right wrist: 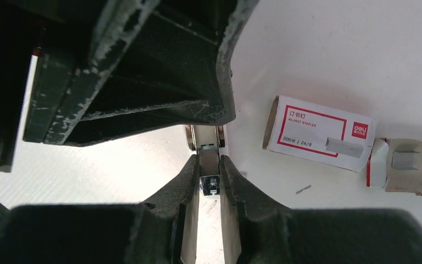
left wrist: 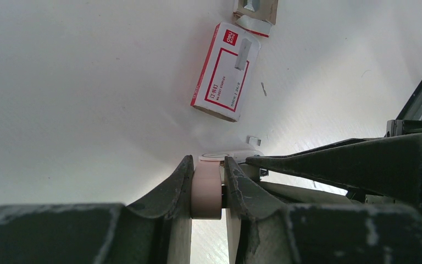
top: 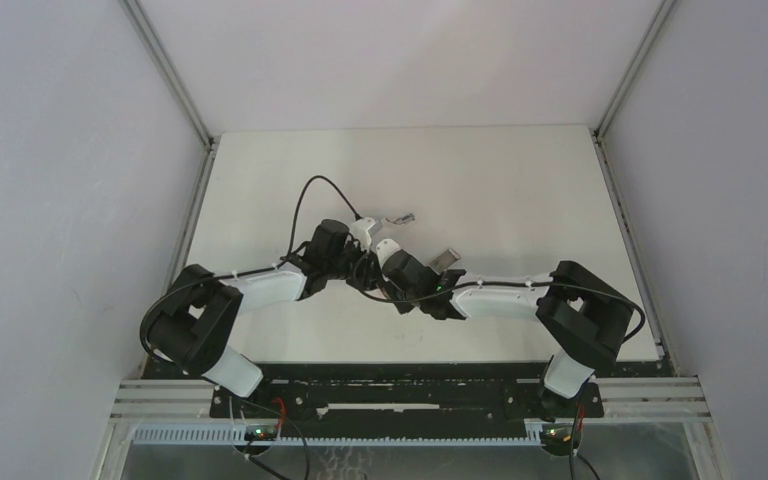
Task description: Load the staples into the stapler
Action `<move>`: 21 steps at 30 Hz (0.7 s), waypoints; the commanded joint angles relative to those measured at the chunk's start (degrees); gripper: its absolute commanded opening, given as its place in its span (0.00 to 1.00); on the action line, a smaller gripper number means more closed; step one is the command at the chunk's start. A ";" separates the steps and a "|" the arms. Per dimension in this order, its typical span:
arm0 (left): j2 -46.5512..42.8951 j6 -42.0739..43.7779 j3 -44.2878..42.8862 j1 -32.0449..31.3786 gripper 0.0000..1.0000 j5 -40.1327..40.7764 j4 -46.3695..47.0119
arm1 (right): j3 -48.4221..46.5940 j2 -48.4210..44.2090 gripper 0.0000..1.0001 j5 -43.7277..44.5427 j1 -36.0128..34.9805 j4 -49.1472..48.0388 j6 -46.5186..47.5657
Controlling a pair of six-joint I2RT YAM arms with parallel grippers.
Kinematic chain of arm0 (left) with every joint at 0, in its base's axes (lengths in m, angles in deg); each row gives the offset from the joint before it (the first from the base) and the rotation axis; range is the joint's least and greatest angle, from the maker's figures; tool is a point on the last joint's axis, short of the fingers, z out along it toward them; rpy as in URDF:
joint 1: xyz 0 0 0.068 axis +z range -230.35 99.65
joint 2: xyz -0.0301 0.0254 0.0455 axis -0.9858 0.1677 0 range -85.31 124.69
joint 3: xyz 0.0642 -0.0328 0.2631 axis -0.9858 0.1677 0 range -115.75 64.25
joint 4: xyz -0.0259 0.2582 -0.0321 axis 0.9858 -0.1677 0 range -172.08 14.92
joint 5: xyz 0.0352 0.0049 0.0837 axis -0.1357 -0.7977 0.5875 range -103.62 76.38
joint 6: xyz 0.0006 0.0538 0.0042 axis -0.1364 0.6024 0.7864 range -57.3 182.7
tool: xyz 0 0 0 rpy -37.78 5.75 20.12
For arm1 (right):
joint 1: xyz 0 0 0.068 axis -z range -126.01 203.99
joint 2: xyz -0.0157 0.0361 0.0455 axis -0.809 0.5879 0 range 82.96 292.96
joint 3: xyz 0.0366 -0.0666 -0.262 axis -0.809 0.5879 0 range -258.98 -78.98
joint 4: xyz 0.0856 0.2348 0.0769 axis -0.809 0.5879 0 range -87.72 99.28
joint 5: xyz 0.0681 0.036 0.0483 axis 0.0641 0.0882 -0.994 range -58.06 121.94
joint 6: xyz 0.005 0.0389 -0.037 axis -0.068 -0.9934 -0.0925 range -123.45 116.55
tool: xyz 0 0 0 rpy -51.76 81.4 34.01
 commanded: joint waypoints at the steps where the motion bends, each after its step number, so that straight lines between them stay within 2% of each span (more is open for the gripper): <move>1: 1.59 0.85 -0.75 -0.61 0.17 -0.89 -4.10 | 1.06 0.47 0.15 2.52 -0.21 -4.83 0.37; 8: 1.51 0.85 -0.68 -0.66 0.17 -0.89 -4.10 | 1.74 0.64 0.17 2.71 -0.08 -5.33 0.29; 21: 1.46 0.80 -0.77 -0.66 0.17 -0.80 -4.10 | 2.05 -3.59 0.35 2.74 -0.10 -3.99 -0.51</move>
